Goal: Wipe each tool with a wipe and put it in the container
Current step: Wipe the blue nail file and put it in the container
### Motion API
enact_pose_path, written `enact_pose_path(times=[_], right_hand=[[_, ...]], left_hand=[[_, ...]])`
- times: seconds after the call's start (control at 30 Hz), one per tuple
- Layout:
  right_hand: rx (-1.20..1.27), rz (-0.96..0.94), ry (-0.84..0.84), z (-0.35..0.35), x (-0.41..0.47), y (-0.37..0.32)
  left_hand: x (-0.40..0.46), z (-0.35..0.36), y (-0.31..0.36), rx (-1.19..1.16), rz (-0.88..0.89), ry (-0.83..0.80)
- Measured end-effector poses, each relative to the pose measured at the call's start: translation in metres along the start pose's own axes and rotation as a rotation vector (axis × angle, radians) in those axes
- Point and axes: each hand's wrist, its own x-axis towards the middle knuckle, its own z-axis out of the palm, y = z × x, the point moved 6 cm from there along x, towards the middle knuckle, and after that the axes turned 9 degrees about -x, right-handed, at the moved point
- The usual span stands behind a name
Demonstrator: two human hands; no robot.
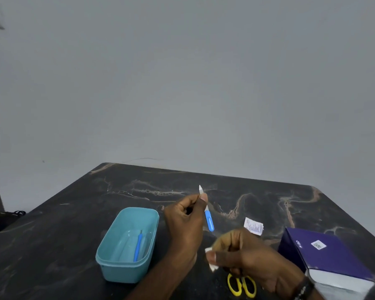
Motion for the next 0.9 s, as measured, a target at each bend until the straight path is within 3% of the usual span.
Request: enact_pose_path(times=[0.17,0.3,0.43,0.53,0.67,0.9], right_hand=[[0.043,-0.016,0.034,-0.004,-0.001,-0.009],[0.13,-0.002,0.148,-0.011,0.001,-0.003],[0.204,-0.025,0.25,-0.014,0.0,-0.007],[0.212,-0.044,0.313,-0.016,-0.001,-0.009],[0.231,-0.072,0.358,-0.016,-0.002,-0.01],[0.266,-0.065,0.429,-0.022,-0.002,-0.005]], left_hand=[[-0.004,0.003,0.039,-0.054,0.019,-0.006],[-0.002,0.0,0.094,0.115,0.124,-0.096],[0.012,-0.028,0.133,0.481,0.169,-0.171],[0.032,-0.061,0.129,0.866,0.133,-0.098],[0.051,-0.096,0.086,1.369,-0.049,-0.085],[0.05,-0.09,0.06,1.733,-0.19,-0.124]])
